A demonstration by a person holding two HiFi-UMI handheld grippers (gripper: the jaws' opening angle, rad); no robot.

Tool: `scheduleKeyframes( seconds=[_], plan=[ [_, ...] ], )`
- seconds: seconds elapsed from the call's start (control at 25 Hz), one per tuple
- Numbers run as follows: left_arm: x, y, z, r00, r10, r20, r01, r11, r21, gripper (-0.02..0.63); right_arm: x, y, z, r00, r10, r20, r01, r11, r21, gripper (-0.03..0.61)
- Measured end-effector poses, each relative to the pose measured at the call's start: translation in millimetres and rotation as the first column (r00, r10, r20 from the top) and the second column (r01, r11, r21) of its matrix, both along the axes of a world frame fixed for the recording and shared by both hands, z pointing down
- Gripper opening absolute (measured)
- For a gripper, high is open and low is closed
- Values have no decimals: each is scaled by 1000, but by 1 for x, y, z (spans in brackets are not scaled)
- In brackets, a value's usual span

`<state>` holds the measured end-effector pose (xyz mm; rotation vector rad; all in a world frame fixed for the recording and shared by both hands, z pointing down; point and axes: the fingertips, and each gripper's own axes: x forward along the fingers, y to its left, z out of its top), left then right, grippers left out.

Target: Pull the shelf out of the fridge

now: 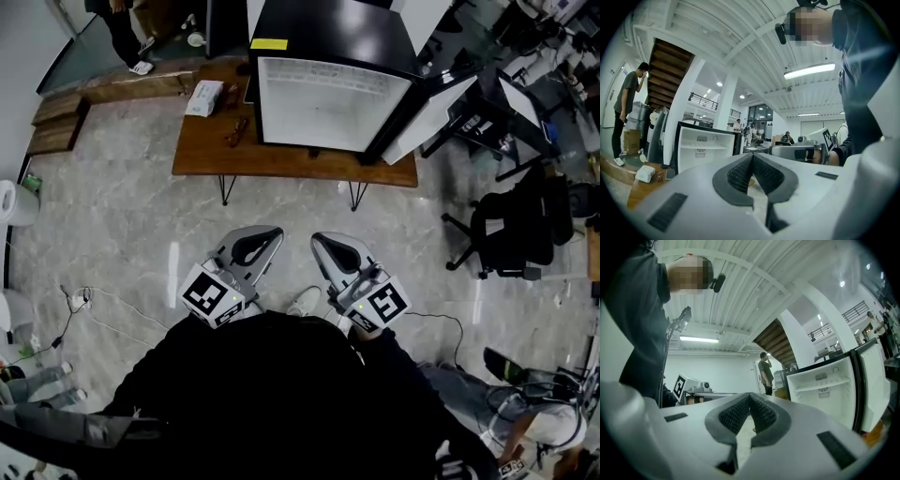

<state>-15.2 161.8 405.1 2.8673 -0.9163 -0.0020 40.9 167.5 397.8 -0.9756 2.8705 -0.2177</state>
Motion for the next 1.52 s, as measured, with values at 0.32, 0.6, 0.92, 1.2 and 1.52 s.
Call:
scheduleKeyframes(
  seconds=[0.32,0.6,0.92,1.2,1.52],
  plan=[
    [27,-30,-5,999,-34,15,34,999,24,6,32,-31,-5,998,-29,59,29,1000,8,6],
    [50,-69,-5,994,-109,-3,109,994,1,6,68,-80,-15,971,5,239,16,996,-86,8],
    [57,-136,3,980,-200,-21,200,980,-10,6,103,-157,9,890,166,424,-38,955,-294,8],
    [54,-212,18,986,-163,-19,163,987,1,6,88,-229,33,850,269,453,-83,917,-391,9],
    [42,-289,27,998,-59,-20,59,998,-12,6,62,-300,57,839,367,403,-158,871,-464,9]
  ],
)
